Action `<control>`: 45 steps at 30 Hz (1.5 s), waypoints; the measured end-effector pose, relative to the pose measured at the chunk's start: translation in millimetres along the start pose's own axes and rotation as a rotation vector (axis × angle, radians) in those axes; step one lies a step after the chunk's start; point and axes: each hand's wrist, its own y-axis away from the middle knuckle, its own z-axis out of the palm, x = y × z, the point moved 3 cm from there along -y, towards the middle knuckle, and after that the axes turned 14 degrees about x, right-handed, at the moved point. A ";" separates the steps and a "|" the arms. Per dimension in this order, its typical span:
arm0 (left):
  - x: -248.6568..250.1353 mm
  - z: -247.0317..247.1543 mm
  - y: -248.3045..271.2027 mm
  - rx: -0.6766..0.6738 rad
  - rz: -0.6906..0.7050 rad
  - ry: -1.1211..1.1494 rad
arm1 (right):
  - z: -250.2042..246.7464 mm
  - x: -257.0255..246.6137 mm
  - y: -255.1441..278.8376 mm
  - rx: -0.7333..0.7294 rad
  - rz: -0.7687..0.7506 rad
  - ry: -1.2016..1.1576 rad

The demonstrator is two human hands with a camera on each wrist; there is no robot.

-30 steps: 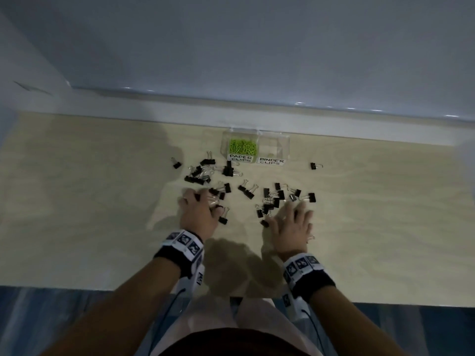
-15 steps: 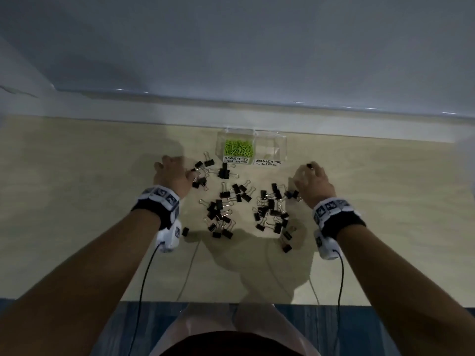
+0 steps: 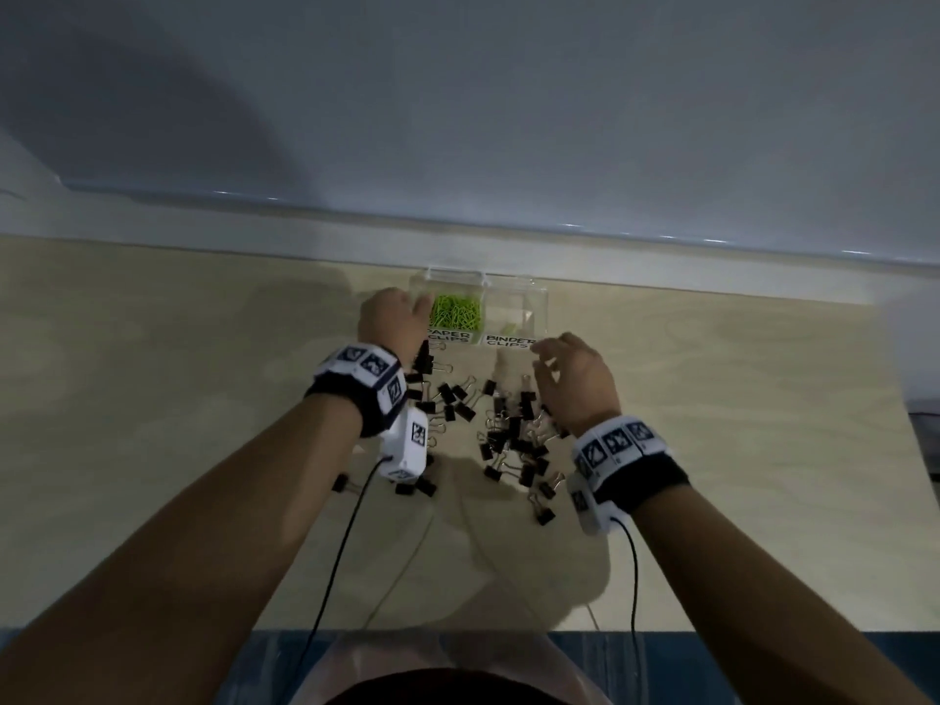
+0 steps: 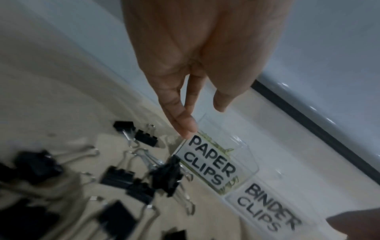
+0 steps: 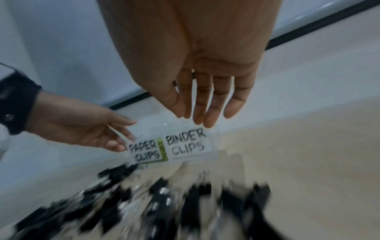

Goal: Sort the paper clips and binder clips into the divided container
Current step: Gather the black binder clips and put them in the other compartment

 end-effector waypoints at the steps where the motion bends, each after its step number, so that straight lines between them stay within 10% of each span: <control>1: 1.9 3.0 -5.7 -0.016 -0.052 0.030 | -2.6 -3.7 -14.1 0.020 -0.019 0.006; 13: -20.0 20.7 6.6 0.080 -0.097 0.216 | 28.0 -37.7 -92.1 -0.483 -0.319 0.500; 28: -19.1 19.2 15.8 0.132 -0.038 0.203 | 39.9 -51.0 -82.5 -0.642 -0.533 0.661; 45: -6.2 5.8 -3.4 -0.011 -0.125 0.091 | 42.4 -89.5 -87.5 -0.311 -0.376 0.367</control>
